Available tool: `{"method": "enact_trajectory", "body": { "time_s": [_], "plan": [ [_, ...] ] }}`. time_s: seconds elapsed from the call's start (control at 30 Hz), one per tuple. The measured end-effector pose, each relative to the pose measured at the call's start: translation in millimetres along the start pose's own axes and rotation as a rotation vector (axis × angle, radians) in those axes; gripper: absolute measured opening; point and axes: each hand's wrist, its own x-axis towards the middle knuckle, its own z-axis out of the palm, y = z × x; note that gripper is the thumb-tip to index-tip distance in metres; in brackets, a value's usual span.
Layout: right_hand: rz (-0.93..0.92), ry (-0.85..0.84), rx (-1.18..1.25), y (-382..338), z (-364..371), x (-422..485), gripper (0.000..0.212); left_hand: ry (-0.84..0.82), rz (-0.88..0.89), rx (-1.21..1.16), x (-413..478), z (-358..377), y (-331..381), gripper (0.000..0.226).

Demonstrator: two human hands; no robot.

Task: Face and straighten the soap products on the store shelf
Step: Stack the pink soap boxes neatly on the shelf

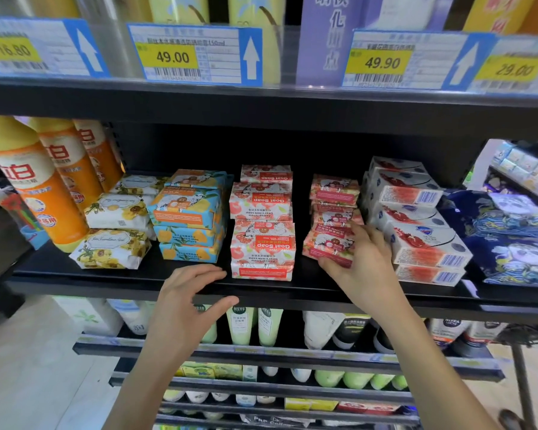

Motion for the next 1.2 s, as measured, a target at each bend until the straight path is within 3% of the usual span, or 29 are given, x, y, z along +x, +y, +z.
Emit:
{"method": "enact_trajectory", "body": {
  "time_s": [0.2, 0.43, 0.6, 0.77, 0.83, 0.97, 1.1, 1.2],
  "plan": [
    [0.013, 0.009, 0.046, 5, -2, -4, 0.063, -0.015, -0.021, 0.013, 0, -1, 3, 0.051],
    [-0.086, 0.133, 0.031, -2, -9, -20, 0.071, -0.013, -0.075, 0.049, -3, -1, 13, 0.047],
    [-0.152, 0.195, 0.138, -1, -32, -35, 0.075, -0.004, -0.134, 0.038, -10, 0, 32, 0.030],
    [-0.229, 0.196, 0.268, 10, -54, -44, 0.074, 0.126, -0.181, -0.235, -11, 0, 88, 0.021],
    [-0.255, 0.189, 0.332, 17, -62, -48, 0.072, 0.064, -0.242, -0.415, -8, -1, 123, 0.017],
    [-0.295, 0.137, 0.438, 31, -78, -56, 0.070, -0.239, -0.335, -0.653, -4, 16, 170, 0.052],
    [-0.343, 0.141, 0.494, 50, -88, -62, 0.071, -0.196, -0.368, -0.601, 0, 38, 187, 0.079],
    [-0.351, 0.126, 0.539, 60, -93, -64, 0.072, -0.249, -0.381, -0.609, 1, 50, 192, 0.074]
  ]
}}
